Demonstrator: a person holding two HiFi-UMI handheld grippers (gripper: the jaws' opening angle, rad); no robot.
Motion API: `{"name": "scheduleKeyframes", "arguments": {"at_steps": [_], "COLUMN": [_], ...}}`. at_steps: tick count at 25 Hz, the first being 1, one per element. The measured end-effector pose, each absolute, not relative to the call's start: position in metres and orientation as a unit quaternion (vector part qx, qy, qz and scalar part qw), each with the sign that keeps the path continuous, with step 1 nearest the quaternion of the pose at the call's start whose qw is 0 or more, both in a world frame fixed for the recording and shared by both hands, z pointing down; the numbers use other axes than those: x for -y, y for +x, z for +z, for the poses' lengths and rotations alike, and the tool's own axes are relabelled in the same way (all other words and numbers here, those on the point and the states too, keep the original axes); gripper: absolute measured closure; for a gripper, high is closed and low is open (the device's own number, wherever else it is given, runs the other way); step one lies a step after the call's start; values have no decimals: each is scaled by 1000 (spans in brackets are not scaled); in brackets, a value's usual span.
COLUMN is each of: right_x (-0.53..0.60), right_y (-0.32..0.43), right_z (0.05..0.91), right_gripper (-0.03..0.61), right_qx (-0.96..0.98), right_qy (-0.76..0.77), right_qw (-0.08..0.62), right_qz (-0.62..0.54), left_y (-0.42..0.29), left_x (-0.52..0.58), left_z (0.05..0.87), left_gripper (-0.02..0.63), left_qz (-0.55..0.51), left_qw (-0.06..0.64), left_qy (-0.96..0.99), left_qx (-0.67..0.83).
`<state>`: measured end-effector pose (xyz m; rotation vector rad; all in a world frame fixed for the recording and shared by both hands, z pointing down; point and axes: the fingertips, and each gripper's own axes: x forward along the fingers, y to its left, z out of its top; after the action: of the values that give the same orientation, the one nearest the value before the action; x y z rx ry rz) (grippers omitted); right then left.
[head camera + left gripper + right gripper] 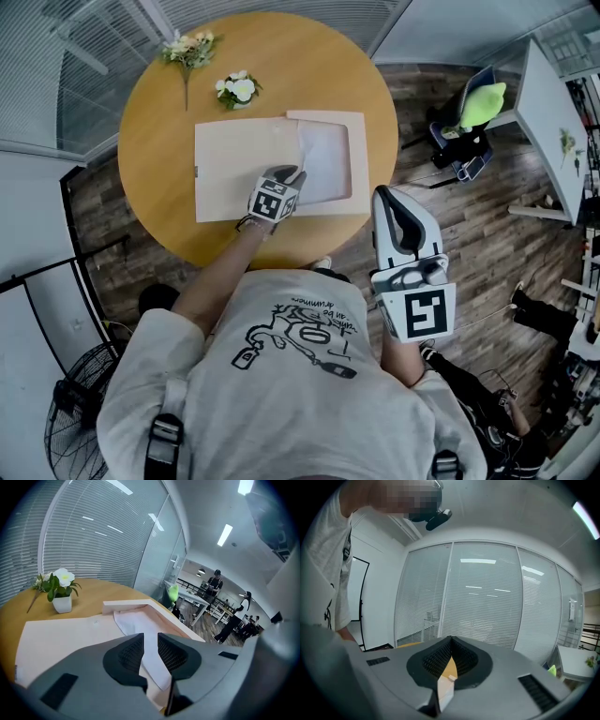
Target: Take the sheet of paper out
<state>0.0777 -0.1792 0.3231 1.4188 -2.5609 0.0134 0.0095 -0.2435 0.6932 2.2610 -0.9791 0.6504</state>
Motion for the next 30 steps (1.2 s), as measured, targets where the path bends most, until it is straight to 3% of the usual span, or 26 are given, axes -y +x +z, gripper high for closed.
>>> {"name": "scheduleKeyframes", "arguments": {"at_steps": [30], "right_x": [194], "right_y": [82], "right_z": [329], "right_gripper": [571], "right_qx": [866], "right_qy": [489], "right_qw": [101], "right_qz": [20], "left_y": [30], "left_x": [257], "left_z": [777], "left_gripper": [471], "left_qz": [322], "left_qw": [338], "left_qy": [819], "left_qx": [335]}}
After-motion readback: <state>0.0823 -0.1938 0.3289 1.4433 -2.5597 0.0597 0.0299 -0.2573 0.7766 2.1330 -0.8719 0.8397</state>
